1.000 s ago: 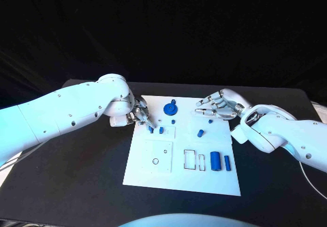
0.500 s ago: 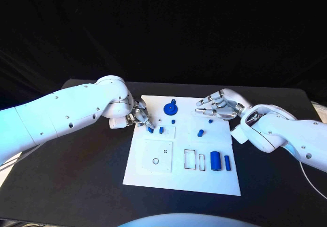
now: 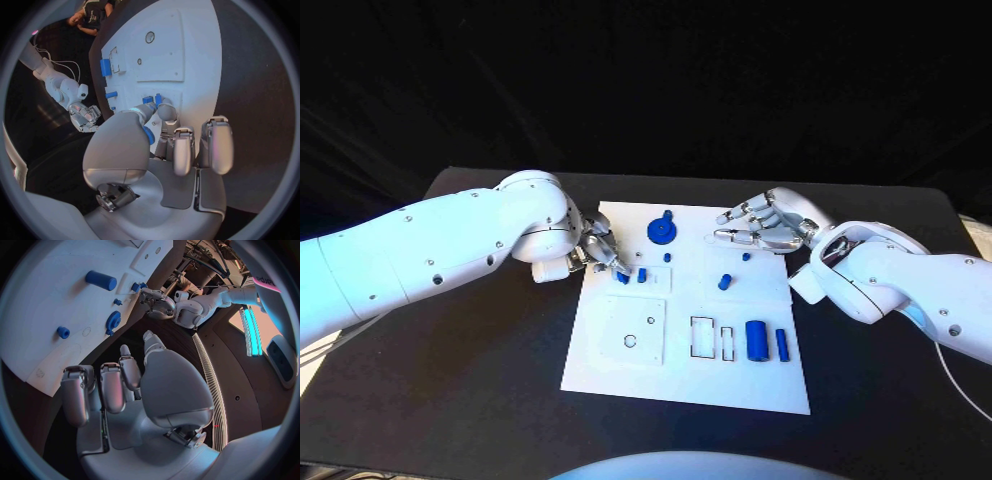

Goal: Assemble the parts on the task board

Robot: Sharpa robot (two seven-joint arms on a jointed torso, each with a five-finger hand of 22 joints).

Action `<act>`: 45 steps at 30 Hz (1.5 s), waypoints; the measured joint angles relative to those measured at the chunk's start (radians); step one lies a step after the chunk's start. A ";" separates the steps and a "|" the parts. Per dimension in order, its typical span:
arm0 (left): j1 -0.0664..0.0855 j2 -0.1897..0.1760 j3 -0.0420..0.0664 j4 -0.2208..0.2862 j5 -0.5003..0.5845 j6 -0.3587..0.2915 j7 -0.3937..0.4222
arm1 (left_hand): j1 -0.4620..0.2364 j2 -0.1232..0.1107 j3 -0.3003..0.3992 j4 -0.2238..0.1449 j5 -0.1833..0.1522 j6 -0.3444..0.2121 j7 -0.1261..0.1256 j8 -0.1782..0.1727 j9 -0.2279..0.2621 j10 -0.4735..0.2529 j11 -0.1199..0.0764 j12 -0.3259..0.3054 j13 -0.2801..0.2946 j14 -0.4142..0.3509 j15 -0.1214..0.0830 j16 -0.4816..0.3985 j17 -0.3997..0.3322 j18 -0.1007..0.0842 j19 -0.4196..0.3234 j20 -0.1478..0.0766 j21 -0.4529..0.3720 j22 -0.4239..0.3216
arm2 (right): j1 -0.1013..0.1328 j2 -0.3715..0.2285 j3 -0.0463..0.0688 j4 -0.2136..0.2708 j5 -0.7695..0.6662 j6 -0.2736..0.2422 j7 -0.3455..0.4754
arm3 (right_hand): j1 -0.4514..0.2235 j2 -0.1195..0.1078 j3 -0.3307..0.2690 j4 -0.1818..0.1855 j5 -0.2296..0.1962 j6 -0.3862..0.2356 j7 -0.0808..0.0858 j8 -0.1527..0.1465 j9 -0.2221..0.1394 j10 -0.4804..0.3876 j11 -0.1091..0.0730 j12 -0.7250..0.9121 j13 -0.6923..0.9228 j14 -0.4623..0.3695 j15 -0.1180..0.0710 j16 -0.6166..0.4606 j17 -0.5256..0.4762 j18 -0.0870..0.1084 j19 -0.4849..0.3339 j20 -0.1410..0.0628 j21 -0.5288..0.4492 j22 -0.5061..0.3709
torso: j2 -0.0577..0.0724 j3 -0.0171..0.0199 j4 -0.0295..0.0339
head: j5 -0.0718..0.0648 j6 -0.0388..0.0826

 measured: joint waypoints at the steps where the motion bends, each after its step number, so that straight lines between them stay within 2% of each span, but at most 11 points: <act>1: -0.002 -0.003 0.000 0.006 -0.005 -0.009 0.003 | -0.001 -0.001 0.001 -0.001 0.000 0.000 0.000 0.000 0.000 0.001 -0.001 0.002 0.001 0.000 0.000 0.000 0.000 0.000 0.000 0.000 0.000 0.000 | 0.000 0.000 0.000 0.000 0.000 0.000 0.000 | 0.000 0.000 0.000 0.000 0.000 0.000 0.000 0.000 0.000 0.000 0.000 0.000 0.000 0.000 0.000 0.000 0.000 0.000 0.000 0.000 0.000 0.000 | 0.000 0.0000 0.0000 | 0.000 0.000; 9: -0.017 -0.036 -0.001 0.066 -0.059 -0.103 0.034 | -0.003 -0.013 0.008 -0.002 0.019 0.003 -0.002 0.002 0.000 0.010 -0.003 0.010 0.010 0.000 0.000 0.000 0.000 0.000 0.000 0.000 0.015 0.000 | 0.000 -0.001 0.000 0.000 0.001 0.000 0.001 | 0.000 0.000 0.000 0.000 0.000 0.000 0.000 0.000 0.000 -0.002 0.002 0.000 0.000 0.000 0.000 0.000 0.000 0.000 0.000 0.000 0.000 0.000 | 0.000 -0.0001 0.0000 | 0.000 0.000; 19: -0.041 -0.100 -0.001 0.161 -0.149 -0.239 0.079 | -0.013 -0.024 0.015 -0.004 0.042 0.013 -0.005 0.002 0.000 0.019 -0.005 0.017 0.017 0.001 -0.001 0.000 0.000 0.000 0.000 0.000 0.034 0.000 | 0.000 -0.005 0.000 0.002 0.002 0.000 0.001 | 0.000 0.000 0.000 0.000 0.000 0.000 0.000 0.000 0.000 -0.002 0.002 0.000 0.000 0.000 0.000 0.000 0.000 0.000 0.000 0.000 0.000 0.000 | 0.001 0.0000 0.0000 | 0.001 -0.001; 24: -0.060 -0.134 -0.002 0.208 -0.207 -0.312 0.101 | -0.016 -0.032 0.026 -0.009 0.065 0.020 -0.005 0.002 -0.002 0.028 -0.006 0.017 0.020 0.001 -0.001 0.000 0.000 0.000 0.000 0.000 0.050 0.000 | 0.000 -0.007 0.000 0.003 0.002 0.000 0.001 | -0.003 0.003 0.000 0.000 0.000 0.000 0.000 0.000 0.000 -0.002 0.002 0.000 0.000 0.000 0.000 0.000 0.000 0.000 0.000 0.000 0.000 0.000 | 0.000 0.0001 0.0003 | 0.003 -0.002; 28: -0.077 -0.154 -0.003 0.235 -0.248 -0.360 0.115 | -0.019 -0.039 0.028 -0.011 0.067 0.020 -0.005 0.002 -0.002 0.028 -0.006 0.017 0.020 0.001 -0.001 0.000 0.000 0.000 0.000 0.000 0.053 0.000 | 0.000 -0.008 0.000 0.003 0.002 -0.001 0.001 | -0.005 0.005 0.000 0.000 0.000 0.000 0.000 0.000 0.000 -0.002 0.002 0.000 0.000 0.000 0.000 0.000 0.000 0.000 0.000 0.000 0.000 0.000 | 0.000 0.0000 0.0012 | 0.005 -0.003; 36: -0.109 -0.166 -0.004 0.260 -0.325 -0.421 0.131 | -0.021 -0.042 0.031 -0.014 0.070 0.024 -0.006 0.002 -0.003 0.028 -0.006 0.021 0.021 0.001 -0.001 0.000 0.000 0.000 0.000 0.000 0.053 0.000 | 0.000 -0.009 0.000 0.004 0.003 -0.001 0.002 | -0.005 0.005 0.000 0.000 0.000 0.000 0.000 0.000 0.000 -0.001 0.001 -0.004 0.000 0.000 0.000 0.000 0.000 0.000 0.000 0.000 0.000 0.000 | -0.001 0.0001 0.0012 | 0.013 -0.002; 45: -0.121 -0.162 -0.004 0.256 -0.383 -0.443 0.134 | -0.023 -0.043 0.032 -0.015 0.072 0.027 -0.006 0.001 -0.005 0.031 -0.010 0.021 0.021 0.001 -0.001 0.000 0.000 0.000 0.000 0.000 0.058 0.000 | 0.000 -0.008 0.000 0.004 0.003 -0.002 0.002 | -0.005 0.005 0.000 0.000 0.000 0.000 0.000 0.000 -0.001 0.000 0.000 -0.004 0.000 0.000 0.000 0.000 0.000 0.000 0.000 0.000 -0.001 0.000 | 0.000 -0.0004 -0.0005 | 0.017 0.000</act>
